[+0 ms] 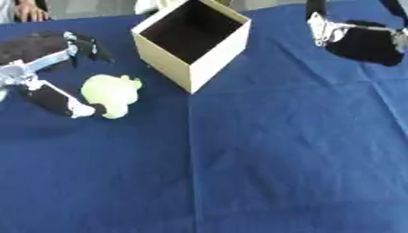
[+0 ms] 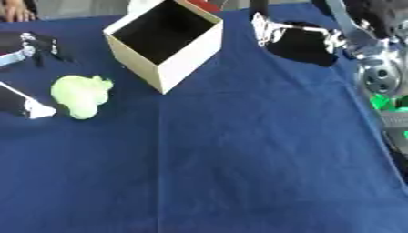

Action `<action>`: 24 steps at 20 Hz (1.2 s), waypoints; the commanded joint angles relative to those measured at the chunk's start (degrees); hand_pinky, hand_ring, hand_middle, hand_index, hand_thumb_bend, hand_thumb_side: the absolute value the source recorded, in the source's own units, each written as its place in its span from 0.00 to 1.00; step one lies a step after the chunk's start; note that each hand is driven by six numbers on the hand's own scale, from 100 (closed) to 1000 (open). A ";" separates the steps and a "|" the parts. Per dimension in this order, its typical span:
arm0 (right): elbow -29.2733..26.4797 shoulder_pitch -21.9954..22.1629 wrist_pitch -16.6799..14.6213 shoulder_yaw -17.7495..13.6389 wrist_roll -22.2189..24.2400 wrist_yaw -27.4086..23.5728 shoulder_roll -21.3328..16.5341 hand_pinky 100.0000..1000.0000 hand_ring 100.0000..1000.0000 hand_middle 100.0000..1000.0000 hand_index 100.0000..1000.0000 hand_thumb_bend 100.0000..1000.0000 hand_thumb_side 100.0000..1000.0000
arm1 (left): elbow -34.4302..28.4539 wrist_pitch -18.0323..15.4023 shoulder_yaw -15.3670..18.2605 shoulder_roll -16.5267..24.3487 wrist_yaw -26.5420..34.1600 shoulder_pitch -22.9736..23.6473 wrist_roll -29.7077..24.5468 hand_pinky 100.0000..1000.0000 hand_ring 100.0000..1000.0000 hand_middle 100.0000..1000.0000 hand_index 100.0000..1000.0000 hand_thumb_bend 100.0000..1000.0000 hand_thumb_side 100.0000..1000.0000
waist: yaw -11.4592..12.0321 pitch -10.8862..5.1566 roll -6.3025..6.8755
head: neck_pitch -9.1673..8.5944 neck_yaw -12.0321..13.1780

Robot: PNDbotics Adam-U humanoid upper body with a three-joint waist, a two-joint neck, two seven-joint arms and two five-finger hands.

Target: Pick up objects on the table and place them in the box.

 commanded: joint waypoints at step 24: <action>-0.85 -0.24 0.58 -0.17 -0.91 -0.54 -0.15 0.92 0.80 0.78 0.83 0.00 0.41 | 16.75 -11.99 1.13 -5.38 -9.97 -3.90 6.42 0.57 0.76 0.73 0.82 0.54 0.22 | -0.23 -0.85 -0.49 | 0.13 0.26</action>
